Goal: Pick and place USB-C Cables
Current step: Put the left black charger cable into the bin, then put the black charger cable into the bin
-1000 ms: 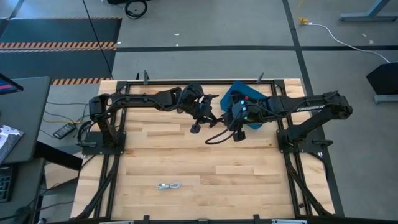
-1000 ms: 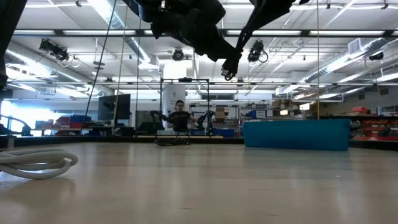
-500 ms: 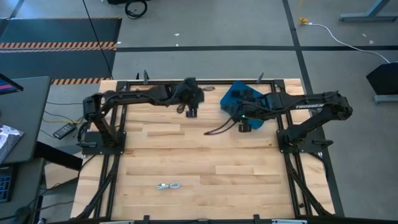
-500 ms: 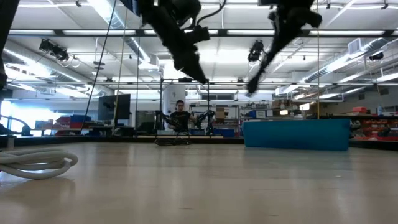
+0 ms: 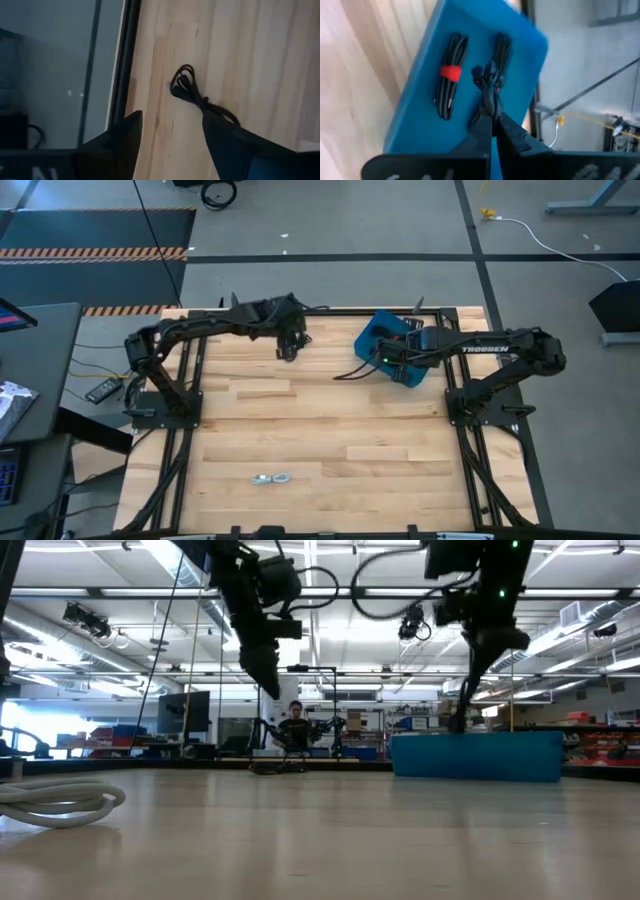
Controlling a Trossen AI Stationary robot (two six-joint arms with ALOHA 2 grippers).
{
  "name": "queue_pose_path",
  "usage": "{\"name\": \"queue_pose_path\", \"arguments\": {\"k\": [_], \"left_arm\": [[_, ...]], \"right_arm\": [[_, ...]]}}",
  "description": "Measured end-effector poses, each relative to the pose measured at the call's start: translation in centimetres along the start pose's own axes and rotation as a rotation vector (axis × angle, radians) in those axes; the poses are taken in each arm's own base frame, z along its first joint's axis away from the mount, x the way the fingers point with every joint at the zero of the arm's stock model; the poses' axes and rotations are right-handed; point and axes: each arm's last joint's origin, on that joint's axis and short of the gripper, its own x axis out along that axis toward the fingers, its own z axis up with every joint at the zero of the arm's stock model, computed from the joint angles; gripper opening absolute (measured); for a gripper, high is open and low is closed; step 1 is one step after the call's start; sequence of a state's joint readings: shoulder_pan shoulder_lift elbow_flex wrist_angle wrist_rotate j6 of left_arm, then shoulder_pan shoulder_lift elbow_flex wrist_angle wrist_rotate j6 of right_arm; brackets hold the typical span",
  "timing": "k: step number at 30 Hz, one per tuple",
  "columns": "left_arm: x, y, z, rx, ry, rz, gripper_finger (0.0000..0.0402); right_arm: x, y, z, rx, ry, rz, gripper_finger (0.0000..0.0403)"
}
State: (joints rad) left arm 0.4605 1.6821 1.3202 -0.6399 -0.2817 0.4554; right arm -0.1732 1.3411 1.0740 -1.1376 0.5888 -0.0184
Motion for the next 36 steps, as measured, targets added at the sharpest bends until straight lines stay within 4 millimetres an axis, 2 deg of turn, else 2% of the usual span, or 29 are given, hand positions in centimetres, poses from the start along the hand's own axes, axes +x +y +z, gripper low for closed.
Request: {"name": "queue_pose_path", "arguments": {"k": [2,4,9,14,18,25,30,36], "left_arm": [[0.4,0.3,-0.5,-0.014,0.006,-0.02,0.0217],[0.8,0.5,-0.8,-0.028,-0.002,-0.028,0.0217],[1.7,0.8,-1.4,-0.075,-0.043,-0.054,0.0217],[2.6,1.0,-1.7,-0.131,-0.082,-0.05,0.0218],[4.2,1.0,-2.1,-0.175,-0.095,-0.045,0.0217],[8.2,0.6,-3.6,-0.295,0.025,-0.102,0.0218],[8.9,0.3,-3.7,-0.4,0.036,-0.153,0.0218],[10.1,-0.4,-4.2,-0.455,0.098,-0.18,0.0218]], "right_arm": [[1.0,0.2,-0.3,0.013,0.019,0.045,0.0013],[1.9,0.3,-0.7,0.019,0.046,0.093,0.0034],[3.5,0.4,-1.9,0.084,0.129,0.111,0.0137],[3.2,-0.2,-2.2,0.106,0.17,0.034,0.0234],[2.1,-1.0,-1.3,0.154,0.12,0.013,0.0281],[-0.9,-2.2,1.2,0.21,-0.061,0.069,0.0297],[-2.3,-2.9,2.0,0.227,-0.129,0.077,0.0288],[-2.7,-2.9,2.1,0.214,-0.146,0.085,0.0282]]}}
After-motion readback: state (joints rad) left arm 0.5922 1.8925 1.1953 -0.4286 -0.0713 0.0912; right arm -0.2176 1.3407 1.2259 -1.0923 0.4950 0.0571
